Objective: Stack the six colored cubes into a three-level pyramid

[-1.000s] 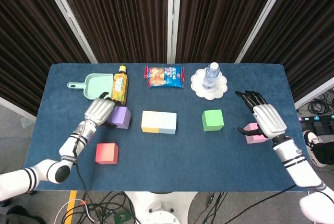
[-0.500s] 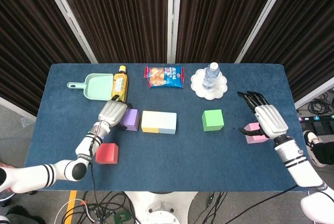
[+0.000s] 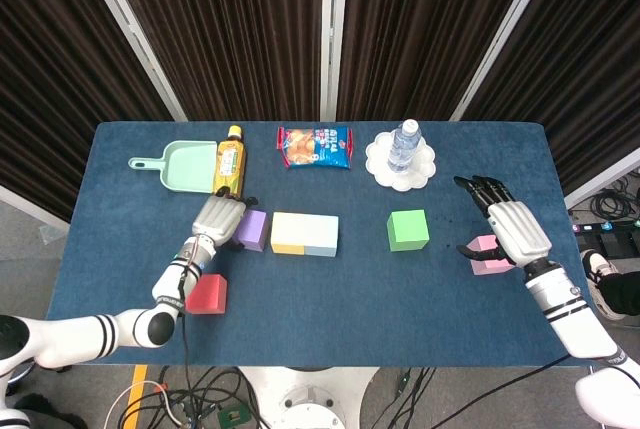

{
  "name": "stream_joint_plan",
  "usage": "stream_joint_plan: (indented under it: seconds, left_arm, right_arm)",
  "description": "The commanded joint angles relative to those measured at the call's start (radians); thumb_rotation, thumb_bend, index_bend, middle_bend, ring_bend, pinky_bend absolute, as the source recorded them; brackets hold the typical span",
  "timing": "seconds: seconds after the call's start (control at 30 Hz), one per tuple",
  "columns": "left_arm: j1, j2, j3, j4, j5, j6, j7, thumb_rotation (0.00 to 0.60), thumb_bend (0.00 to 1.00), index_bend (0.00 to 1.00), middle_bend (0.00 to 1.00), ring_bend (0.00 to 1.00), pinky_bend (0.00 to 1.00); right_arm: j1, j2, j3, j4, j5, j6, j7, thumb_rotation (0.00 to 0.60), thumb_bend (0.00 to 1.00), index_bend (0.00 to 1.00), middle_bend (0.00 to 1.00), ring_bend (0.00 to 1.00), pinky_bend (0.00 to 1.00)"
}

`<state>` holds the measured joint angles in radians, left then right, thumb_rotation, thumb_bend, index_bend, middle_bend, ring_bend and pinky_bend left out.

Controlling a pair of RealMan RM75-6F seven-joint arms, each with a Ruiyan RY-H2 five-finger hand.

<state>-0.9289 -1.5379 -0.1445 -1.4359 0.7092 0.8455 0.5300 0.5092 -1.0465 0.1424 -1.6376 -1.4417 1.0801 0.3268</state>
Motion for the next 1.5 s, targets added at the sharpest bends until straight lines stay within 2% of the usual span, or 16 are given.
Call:
stream_joint_plan:
  seconds: [0.03, 0.4, 0.63, 0.8, 1.5]
  left_arm:
    - [0.003, 0.006, 0.005, -0.017, 0.012, 0.012, -0.002, 0.600, 0.12, 0.15, 0.24, 0.26, 0.10]
    - [0.004, 0.038, 0.008, -0.032, 0.051, 0.013, -0.024, 0.600, 0.12, 0.16, 0.23, 0.26, 0.10]
    - [0.006, 0.035, 0.014, -0.028, 0.075, 0.011, -0.041, 0.600, 0.12, 0.27, 0.36, 0.26, 0.10]
    - [0.007, 0.030, 0.005, -0.025, 0.072, 0.012, -0.059, 0.600, 0.12, 0.34, 0.42, 0.31, 0.10]
    - [-0.006, 0.031, -0.005, -0.037, 0.040, 0.011, -0.056, 0.600, 0.12, 0.34, 0.42, 0.32, 0.10]
  right_arm:
    - [0.000, 0.000, 0.000, 0.001, 0.001, 0.000, 0.001, 0.600, 0.10, 0.00, 0.11, 0.00, 0.00]
    - [-0.006, 0.000, 0.000, 0.001, -0.002, 0.009, 0.006, 0.600, 0.10, 0.00, 0.11, 0.00, 0.00]
    - [-0.009, -0.001, -0.002, 0.003, -0.004, 0.012, 0.009, 0.600, 0.10, 0.00, 0.11, 0.00, 0.00]
    - [-0.011, -0.002, -0.002, 0.002, -0.007, 0.015, 0.009, 0.600, 0.10, 0.00, 0.11, 0.00, 0.00]
    - [-0.021, 0.006, -0.003, -0.008, -0.008, 0.027, 0.006, 0.600, 0.10, 0.00, 0.11, 0.00, 0.00]
